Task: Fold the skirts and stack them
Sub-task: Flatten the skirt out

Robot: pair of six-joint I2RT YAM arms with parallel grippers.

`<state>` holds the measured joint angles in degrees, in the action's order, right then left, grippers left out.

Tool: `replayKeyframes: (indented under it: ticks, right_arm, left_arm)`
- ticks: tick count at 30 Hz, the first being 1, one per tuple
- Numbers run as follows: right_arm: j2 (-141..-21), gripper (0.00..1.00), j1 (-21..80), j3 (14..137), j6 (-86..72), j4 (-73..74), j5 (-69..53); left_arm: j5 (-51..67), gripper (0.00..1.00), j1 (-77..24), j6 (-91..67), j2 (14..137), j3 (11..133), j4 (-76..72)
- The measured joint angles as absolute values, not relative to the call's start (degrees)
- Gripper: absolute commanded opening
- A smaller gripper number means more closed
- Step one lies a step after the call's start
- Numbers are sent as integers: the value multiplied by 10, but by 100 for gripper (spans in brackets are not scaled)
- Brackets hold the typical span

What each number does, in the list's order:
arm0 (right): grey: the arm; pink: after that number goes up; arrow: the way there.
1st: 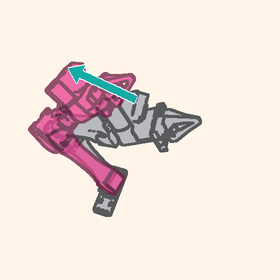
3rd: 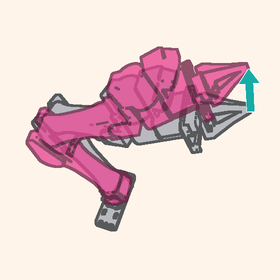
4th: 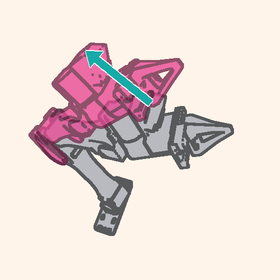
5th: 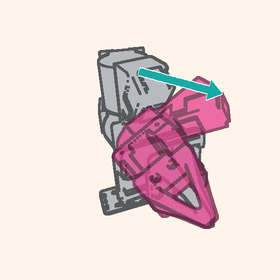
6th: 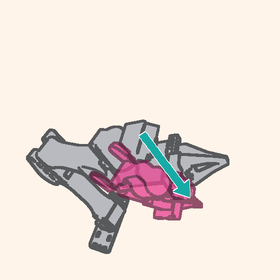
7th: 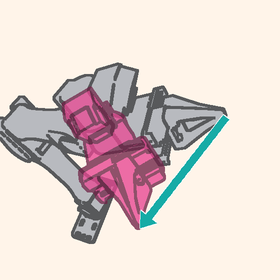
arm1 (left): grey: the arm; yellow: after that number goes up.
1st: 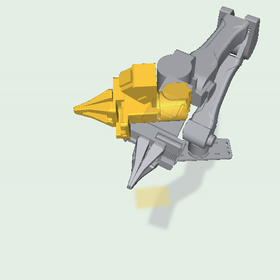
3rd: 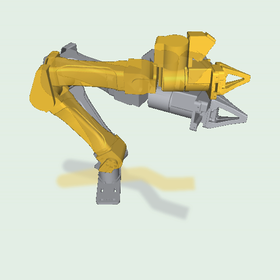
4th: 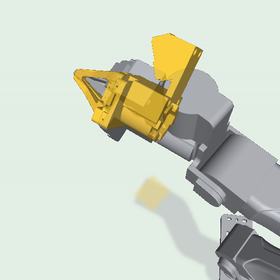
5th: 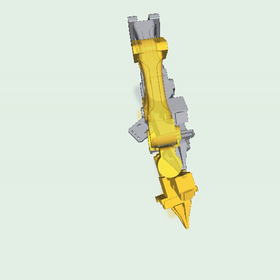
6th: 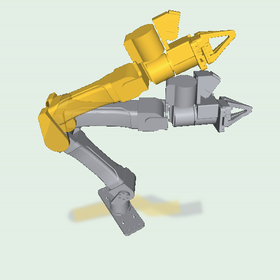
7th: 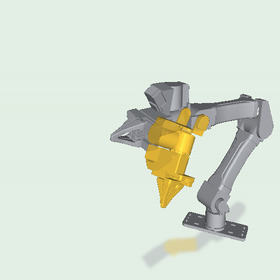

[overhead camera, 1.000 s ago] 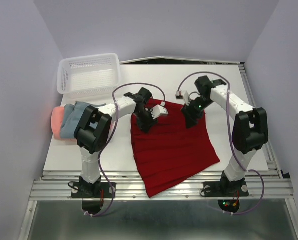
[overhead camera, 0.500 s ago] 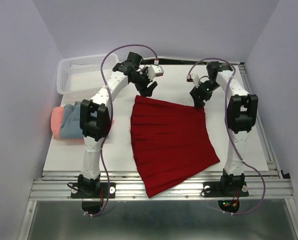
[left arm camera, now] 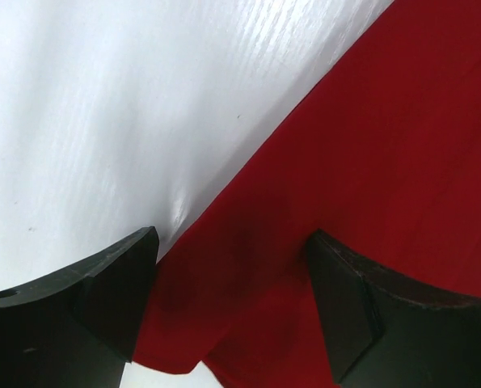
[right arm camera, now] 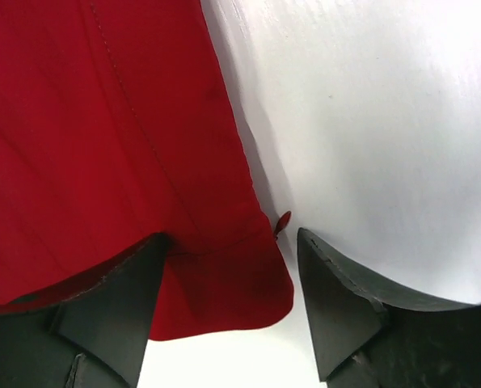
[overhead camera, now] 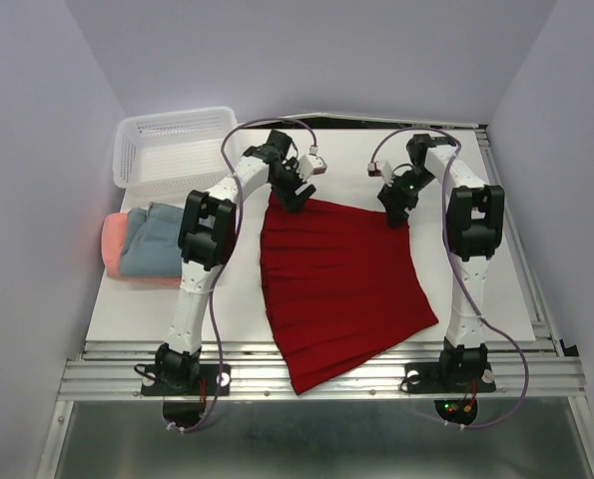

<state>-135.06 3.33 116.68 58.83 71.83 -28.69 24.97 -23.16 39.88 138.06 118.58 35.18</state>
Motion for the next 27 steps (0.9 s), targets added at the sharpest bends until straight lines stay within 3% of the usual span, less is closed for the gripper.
replayKeyframes:
  ticks: [3, 7, 9, 10, 11, 14, 27]
  right_arm:
    - [-1348, 63, 33, 1157, 594, 715, -293]
    - [-1344, 49, 33, 1143, 598, 711, -299]
    - [-1343, 47, 33, 1140, 600, 710, -300]
    - [-1343, 49, 33, 1138, 600, 709, -301]
    - [-1343, 58, 33, 1137, 600, 709, -302]
    - [-1342, 73, 32, 1135, 601, 712, -302]
    - [-1391, 78, 30, 1253, 558, 748, -312]
  left_arm:
    - [238, 82, -232, 406, 1381, 1186, 352]
    - [241, 66, -232, 422, 1381, 1182, 356]
    - [249, 64, -232, 430, 1379, 1178, 358]
    - [250, 66, -232, 431, 1378, 1177, 359]
    - [251, 68, -232, 433, 1378, 1176, 360]
    - [252, 76, -229, 437, 1373, 1170, 362]
    - [253, 84, -192, 448, 1369, 1174, 392]
